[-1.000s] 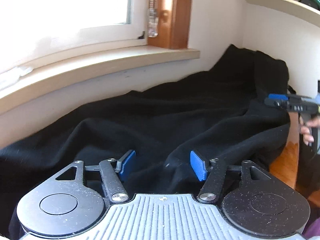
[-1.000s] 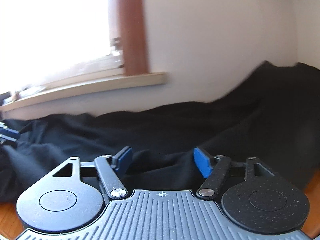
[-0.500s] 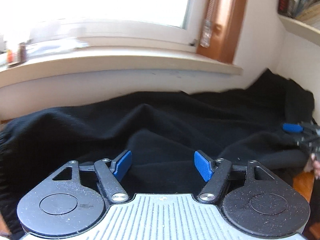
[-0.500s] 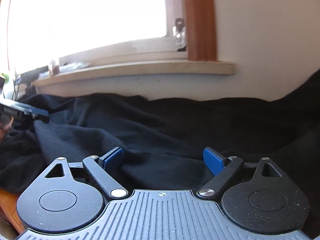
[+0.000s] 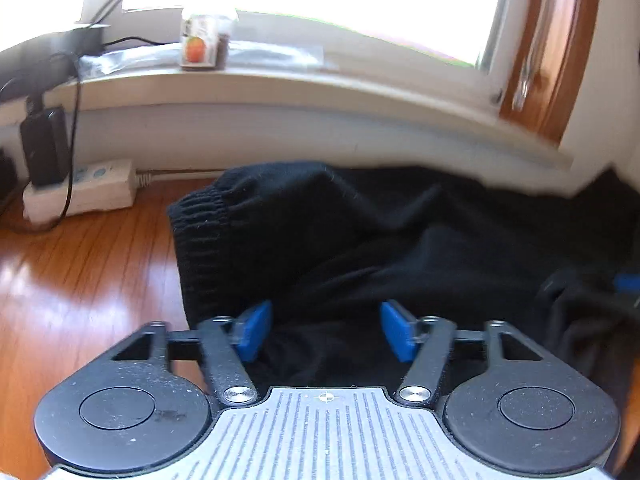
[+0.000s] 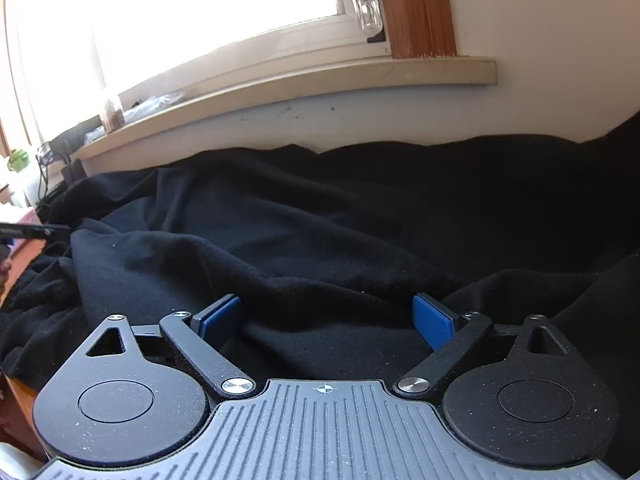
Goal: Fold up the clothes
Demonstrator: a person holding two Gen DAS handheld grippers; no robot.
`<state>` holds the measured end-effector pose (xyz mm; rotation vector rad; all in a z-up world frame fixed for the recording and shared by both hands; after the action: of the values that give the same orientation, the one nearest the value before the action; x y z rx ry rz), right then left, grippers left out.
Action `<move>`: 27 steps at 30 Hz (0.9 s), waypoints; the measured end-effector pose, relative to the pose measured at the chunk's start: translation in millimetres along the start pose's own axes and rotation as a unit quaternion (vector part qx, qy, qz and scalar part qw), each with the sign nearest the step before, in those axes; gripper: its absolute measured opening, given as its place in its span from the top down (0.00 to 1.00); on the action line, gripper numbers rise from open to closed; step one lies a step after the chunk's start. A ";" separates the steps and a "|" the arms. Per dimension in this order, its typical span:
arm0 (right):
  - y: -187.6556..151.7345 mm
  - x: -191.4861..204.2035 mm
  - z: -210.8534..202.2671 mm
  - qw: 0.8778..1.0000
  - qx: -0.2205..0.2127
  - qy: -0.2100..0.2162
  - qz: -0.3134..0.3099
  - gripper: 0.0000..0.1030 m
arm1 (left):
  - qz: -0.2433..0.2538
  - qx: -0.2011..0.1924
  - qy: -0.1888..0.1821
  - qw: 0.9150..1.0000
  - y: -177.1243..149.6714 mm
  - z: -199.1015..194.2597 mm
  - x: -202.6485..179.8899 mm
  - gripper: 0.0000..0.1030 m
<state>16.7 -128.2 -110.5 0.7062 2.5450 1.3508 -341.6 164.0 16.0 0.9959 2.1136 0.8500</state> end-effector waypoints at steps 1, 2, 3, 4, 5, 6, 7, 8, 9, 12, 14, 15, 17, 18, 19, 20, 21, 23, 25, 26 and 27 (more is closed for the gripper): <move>-0.6 -0.6 -2.5 1.000 -0.007 0.001 0.006 0.11 | 0.017 0.011 0.011 1.000 1.5 3.4 0.6 0.55; -1.4 -2.6 -6.4 1.000 -0.019 0.002 0.015 0.11 | 0.031 0.020 0.021 0.999 3.2 6.7 1.8 0.55; -2.1 -5.5 -10.8 0.999 -0.032 0.002 0.026 0.11 | 0.040 0.023 0.022 0.999 5.9 9.6 5.1 0.57; -2.8 -8.5 -15.3 0.998 -0.046 0.002 0.038 0.11 | 0.048 0.026 0.023 0.998 8.5 12.6 8.4 0.60; -3.5 -11.4 -18.9 0.997 -0.057 -0.001 0.050 0.11 | 0.056 0.029 0.024 0.998 11.6 16.1 12.0 0.60; -4.1 -14.2 -21.6 0.996 -0.066 -0.006 0.062 0.11 | 0.060 0.030 0.024 0.997 16.6 21.4 16.7 0.61; -4.8 -17.0 -24.3 0.994 -0.075 -0.011 0.073 0.12 | 0.060 0.030 0.025 0.997 23.0 27.4 22.7 0.61; -5.3 -18.8 -26.4 0.993 -0.082 -0.015 0.081 0.12 | 0.053 0.027 0.025 0.998 28.1 32.2 27.9 0.61; -5.7 -18.9 -27.3 0.993 -0.084 -0.019 0.083 0.12 | 0.042 0.025 0.028 0.998 31.5 34.3 31.1 0.62; -5.8 -17.1 -28.0 0.993 -0.083 -0.030 0.078 0.12 | 0.013 0.009 0.044 0.999 34.7 21.5 26.8 0.58; -5.2 -15.8 -29.4 0.993 -0.084 -0.030 0.073 0.12 | 0.020 -0.010 0.044 0.999 24.4 -5.1 13.3 0.46; -5.2 -15.9 -30.0 0.993 -0.086 -0.029 0.074 0.12 | 0.024 -0.017 0.042 0.999 17.8 -19.0 6.2 0.39; -5.1 -16.3 -31.3 0.993 -0.088 -0.027 0.076 0.12 | 0.027 -0.030 0.034 0.999 2.1 -48.3 -5.0 0.38; -4.9 -17.1 -32.5 0.993 -0.090 -0.024 0.078 0.12 | 0.024 -0.034 0.028 0.999 -9.4 -62.6 -10.3 0.37; -4.7 -18.0 -33.9 0.992 -0.094 -0.020 0.080 0.12 | 0.017 -0.039 0.021 0.999 -21.4 -75.6 -14.5 0.36; -4.6 -19.0 -34.9 0.992 -0.096 -0.019 0.082 0.12 | 0.011 -0.043 0.015 0.999 -33.0 -87.9 -18.9 0.35; -4.6 -20.0 -35.5 0.991 -0.098 -0.021 0.084 0.12 | 0.005 -0.044 0.011 0.999 -43.4 -98.0 -23.7 0.35; -5.1 -20.1 -35.1 0.992 -0.095 -0.024 0.083 0.12 | -0.005 -0.047 0.003 0.999 -63.1 -116.8 -33.1 0.35; -4.8 -18.9 -33.6 0.993 -0.091 -0.023 0.078 0.12 | -0.011 -0.047 -0.010 0.999 -74.8 -125.6 -41.1 0.35; -4.8 -18.5 -33.1 0.993 -0.089 -0.024 0.077 0.12 | -0.014 -0.047 -0.016 0.999 -80.7 -130.1 -45.0 0.35; -5.0 -18.4 -33.0 0.993 -0.089 -0.026 0.078 0.12 | -0.017 -0.046 -0.023 0.999 -85.8 -133.2 -48.7 0.35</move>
<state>19.1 -163.7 -97.0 0.9067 2.3344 1.5626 -453.2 44.1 41.3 0.9210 2.0268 0.8912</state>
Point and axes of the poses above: each gripper's, at about its wrist camera, not at the fingertips, and z roughly the way its jaws point, x to its left, y to its top, the point moved 4 cm from there along z, roughly the way its jaws point, and after that the axes turned 15 degrees about -y, right-handed, at the moved point
